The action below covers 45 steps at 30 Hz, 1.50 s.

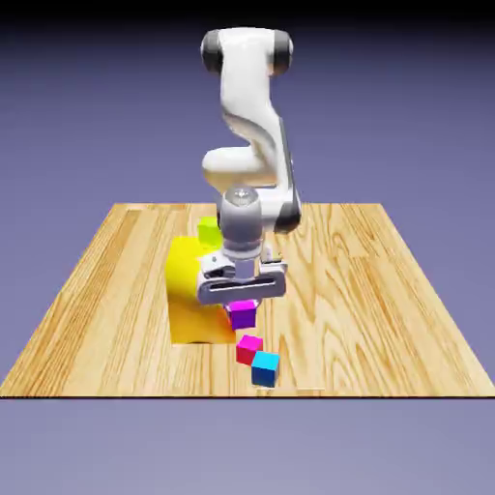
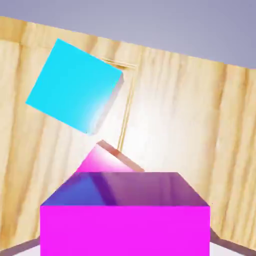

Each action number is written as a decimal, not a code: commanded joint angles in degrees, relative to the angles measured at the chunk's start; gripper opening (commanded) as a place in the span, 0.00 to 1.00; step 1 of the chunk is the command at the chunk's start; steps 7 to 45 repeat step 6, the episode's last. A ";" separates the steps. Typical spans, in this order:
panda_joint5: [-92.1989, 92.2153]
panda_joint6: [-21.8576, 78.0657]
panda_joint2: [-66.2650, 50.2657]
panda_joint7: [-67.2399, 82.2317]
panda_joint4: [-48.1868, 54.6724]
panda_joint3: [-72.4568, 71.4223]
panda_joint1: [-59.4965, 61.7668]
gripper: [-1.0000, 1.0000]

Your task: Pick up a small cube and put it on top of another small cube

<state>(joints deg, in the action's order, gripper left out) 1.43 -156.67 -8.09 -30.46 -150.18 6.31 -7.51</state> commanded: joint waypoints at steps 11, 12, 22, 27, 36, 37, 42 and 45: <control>-0.18 0.63 0.66 -0.12 -0.01 0.13 -0.10 1.00; -0.18 0.63 0.66 -0.12 -0.01 0.13 -0.10 1.00; -0.18 0.63 0.66 -0.12 -0.01 0.13 -0.10 1.00; -0.18 0.63 0.66 -0.12 -0.01 0.13 -0.10 1.00; -0.18 0.63 0.66 -0.12 -0.01 0.13 -0.10 1.00; -0.18 0.63 0.66 -0.12 -0.01 0.13 -0.10 1.00; -0.18 0.63 0.66 -0.12 -0.01 0.13 -0.10 1.00; -0.18 0.63 0.66 -0.12 -0.01 0.13 -0.10 1.00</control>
